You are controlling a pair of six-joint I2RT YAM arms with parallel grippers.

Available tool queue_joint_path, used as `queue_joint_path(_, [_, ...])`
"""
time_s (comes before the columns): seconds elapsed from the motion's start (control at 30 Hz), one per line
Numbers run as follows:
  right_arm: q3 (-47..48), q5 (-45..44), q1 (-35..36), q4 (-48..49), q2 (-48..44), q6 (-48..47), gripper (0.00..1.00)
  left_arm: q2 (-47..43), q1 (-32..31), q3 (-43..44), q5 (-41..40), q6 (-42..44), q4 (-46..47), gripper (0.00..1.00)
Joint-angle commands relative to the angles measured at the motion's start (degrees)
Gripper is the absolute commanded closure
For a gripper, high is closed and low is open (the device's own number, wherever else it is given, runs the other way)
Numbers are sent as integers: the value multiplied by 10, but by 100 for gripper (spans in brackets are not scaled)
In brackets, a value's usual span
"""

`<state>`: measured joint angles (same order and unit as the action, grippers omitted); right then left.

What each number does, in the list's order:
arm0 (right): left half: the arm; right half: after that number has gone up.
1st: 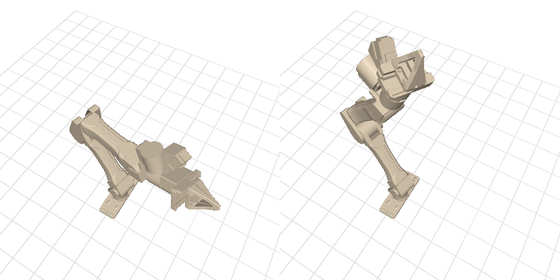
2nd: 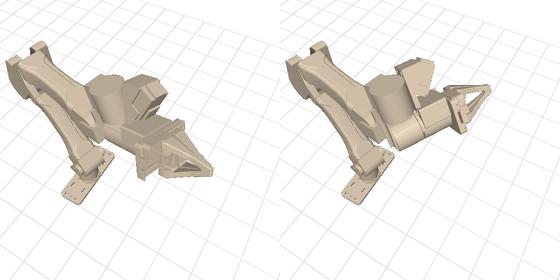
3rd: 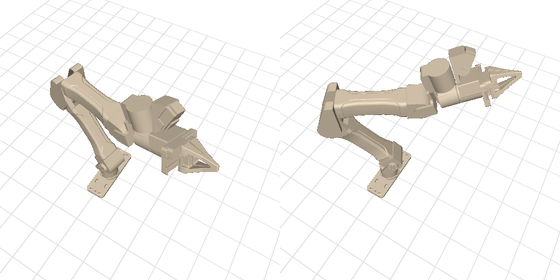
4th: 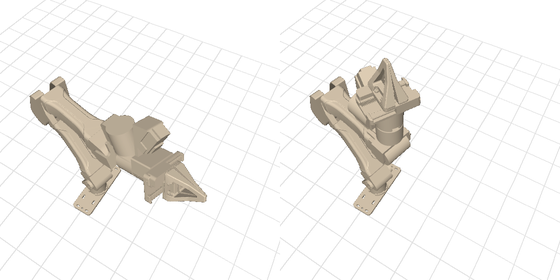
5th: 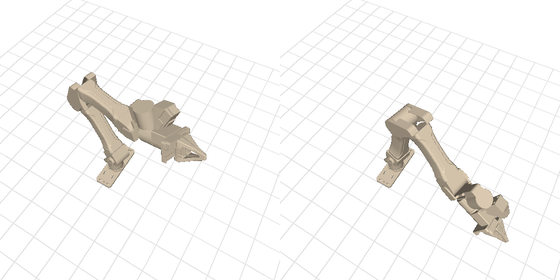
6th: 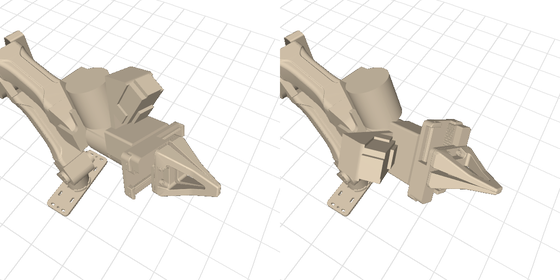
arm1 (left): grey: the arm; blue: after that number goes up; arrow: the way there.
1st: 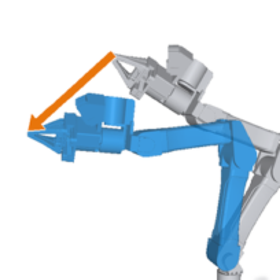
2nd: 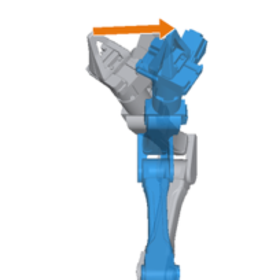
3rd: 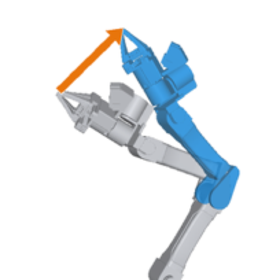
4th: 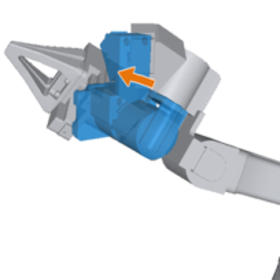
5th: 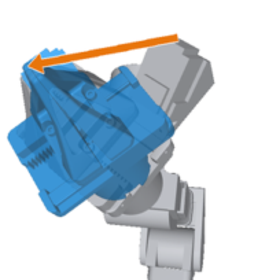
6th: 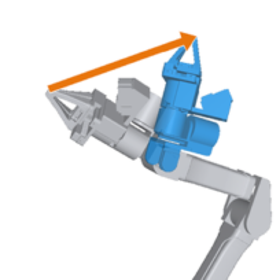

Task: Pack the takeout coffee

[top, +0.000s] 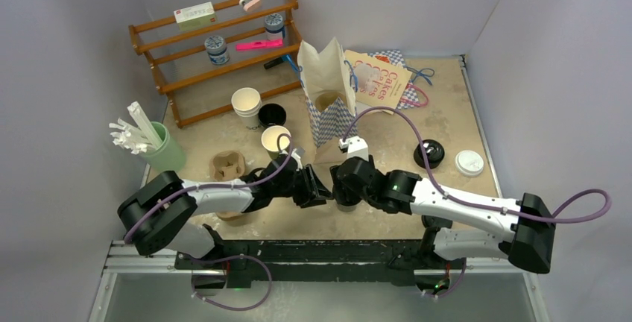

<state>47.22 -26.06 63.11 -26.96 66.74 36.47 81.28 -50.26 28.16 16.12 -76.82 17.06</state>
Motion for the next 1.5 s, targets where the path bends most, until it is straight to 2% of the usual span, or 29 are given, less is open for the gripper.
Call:
queue_joint_path(0.0, [-33,-17,7,6,-2,10,47,7,3,29,16,13,33,62])
queue_joint_path(0.27, [-57,-33,36,5,-20,42,48,6,2,30,21,13,24,62])
queue_joint_path(0.5, [-84,-52,39,29,-43,59,49,-58,2,0,10,-3,-10,61])
queue_joint_path(0.63, [-98,-74,41,53,-34,71,51,-93,-8,-30,-1,-31,0,59])
queue_joint_path(0.83, [-105,-101,47,65,-24,88,51,-93,-32,-36,-8,-49,17,58])
queue_joint_path(0.93, [-109,-99,47,64,-24,99,51,-109,-44,-48,-26,-62,24,54])
queue_joint_path(1.17, [-104,-93,50,54,-29,114,52,-103,-87,-73,-71,-106,112,45])
queue_joint_path(1.47, [-84,-88,74,24,-27,125,53,-100,-155,-82,-188,-153,163,37])
